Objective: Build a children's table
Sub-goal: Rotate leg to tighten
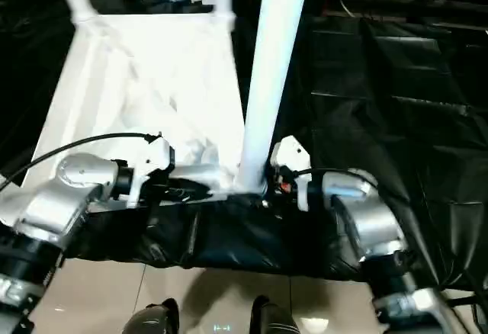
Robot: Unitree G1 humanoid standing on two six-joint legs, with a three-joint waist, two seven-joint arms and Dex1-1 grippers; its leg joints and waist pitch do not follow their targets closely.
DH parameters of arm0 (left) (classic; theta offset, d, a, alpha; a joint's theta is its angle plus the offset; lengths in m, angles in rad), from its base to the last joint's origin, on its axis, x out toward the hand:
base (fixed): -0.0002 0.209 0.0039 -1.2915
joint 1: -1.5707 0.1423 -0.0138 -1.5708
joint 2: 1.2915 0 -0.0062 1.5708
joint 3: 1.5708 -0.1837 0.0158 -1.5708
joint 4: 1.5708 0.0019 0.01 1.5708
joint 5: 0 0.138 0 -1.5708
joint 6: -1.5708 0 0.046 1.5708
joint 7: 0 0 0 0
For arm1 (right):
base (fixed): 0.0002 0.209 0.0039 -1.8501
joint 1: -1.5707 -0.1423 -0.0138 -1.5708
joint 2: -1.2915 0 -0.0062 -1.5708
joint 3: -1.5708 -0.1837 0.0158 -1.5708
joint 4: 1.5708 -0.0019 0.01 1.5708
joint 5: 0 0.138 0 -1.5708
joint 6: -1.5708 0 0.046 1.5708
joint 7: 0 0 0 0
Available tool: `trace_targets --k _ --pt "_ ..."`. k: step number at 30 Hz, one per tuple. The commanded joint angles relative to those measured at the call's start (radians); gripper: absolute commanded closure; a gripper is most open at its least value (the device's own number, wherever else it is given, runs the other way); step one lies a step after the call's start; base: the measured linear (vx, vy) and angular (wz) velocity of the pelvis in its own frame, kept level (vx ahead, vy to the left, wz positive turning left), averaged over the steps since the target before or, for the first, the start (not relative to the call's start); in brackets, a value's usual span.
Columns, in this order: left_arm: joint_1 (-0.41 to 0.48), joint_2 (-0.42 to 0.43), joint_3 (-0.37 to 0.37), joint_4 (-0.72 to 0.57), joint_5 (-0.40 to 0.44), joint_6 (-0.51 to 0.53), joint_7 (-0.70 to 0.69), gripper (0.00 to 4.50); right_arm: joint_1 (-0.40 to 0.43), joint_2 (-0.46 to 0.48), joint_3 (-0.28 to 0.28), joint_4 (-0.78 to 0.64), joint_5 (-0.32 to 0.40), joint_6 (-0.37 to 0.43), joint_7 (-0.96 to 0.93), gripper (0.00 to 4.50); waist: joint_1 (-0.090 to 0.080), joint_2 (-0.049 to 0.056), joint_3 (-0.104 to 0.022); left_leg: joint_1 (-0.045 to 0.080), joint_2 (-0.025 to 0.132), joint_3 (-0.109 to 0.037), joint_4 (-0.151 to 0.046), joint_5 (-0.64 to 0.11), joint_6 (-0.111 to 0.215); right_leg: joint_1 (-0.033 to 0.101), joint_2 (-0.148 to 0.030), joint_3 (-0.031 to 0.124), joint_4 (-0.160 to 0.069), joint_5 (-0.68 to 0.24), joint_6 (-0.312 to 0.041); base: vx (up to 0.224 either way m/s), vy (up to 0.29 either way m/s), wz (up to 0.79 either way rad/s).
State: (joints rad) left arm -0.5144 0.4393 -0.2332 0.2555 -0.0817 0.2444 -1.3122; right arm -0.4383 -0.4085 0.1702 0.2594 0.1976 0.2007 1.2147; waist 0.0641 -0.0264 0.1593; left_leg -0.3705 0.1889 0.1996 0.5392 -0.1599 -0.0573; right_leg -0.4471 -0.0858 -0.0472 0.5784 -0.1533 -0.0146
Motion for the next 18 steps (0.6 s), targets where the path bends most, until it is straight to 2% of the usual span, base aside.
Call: trace_targets --k 1,4,6,11,18 --pt "-0.003 0.002 -0.032 0.017 -0.012 -0.011 -0.045 4.50 -0.005 0.003 0.030 0.014 0.012 -0.014 0.051 0.94 0.005 -0.004 -0.066 0.009 0.037 -0.009 -0.041 -0.141 0.121 0.068 -0.049 0.041 -0.044 -0.131 -0.276 0.000 0.000 0.00" --pt "-0.012 0.015 -0.036 0.033 -0.012 -0.022 -0.068 4.50 -0.010 -0.004 0.042 0.022 0.020 -0.017 0.087 1.08 0.005 -0.004 -0.069 0.007 0.036 -0.007 -0.038 -0.105 0.137 0.069 -0.047 0.040 -0.036 -0.078 -0.292 0.000 0.000 0.00" --pt "-0.017 0.019 -0.036 0.042 -0.013 -0.024 -0.074 4.50 -0.013 -0.007 0.048 0.025 0.022 -0.020 0.094 1.32 0.006 -0.004 -0.069 0.007 0.036 -0.007 -0.037 -0.104 0.141 0.068 -0.047 0.040 -0.036 -0.073 -0.296 0.000 0.000 0.00" --pt "-0.027 0.027 -0.042 0.060 -0.020 -0.026 -0.092 4.50 -0.026 -0.006 0.052 0.044 0.024 -0.029 0.113 1.70 0.011 -0.003 -0.070 0.008 0.037 -0.007 -0.037 -0.119 0.130 0.068 -0.049 0.040 -0.038 -0.109 -0.292 0.000 0.000 0.00" --pt "-0.028 0.026 -0.041 0.063 -0.029 -0.019 -0.105 4.50 -0.021 0.003 0.047 0.043 0.030 -0.026 0.115 1.92 0.021 -0.003 -0.073 0.009 0.038 -0.006 -0.035 -0.116 0.123 0.068 -0.048 0.041 -0.035 -0.098 -0.294 0.000 0.000 0.00"
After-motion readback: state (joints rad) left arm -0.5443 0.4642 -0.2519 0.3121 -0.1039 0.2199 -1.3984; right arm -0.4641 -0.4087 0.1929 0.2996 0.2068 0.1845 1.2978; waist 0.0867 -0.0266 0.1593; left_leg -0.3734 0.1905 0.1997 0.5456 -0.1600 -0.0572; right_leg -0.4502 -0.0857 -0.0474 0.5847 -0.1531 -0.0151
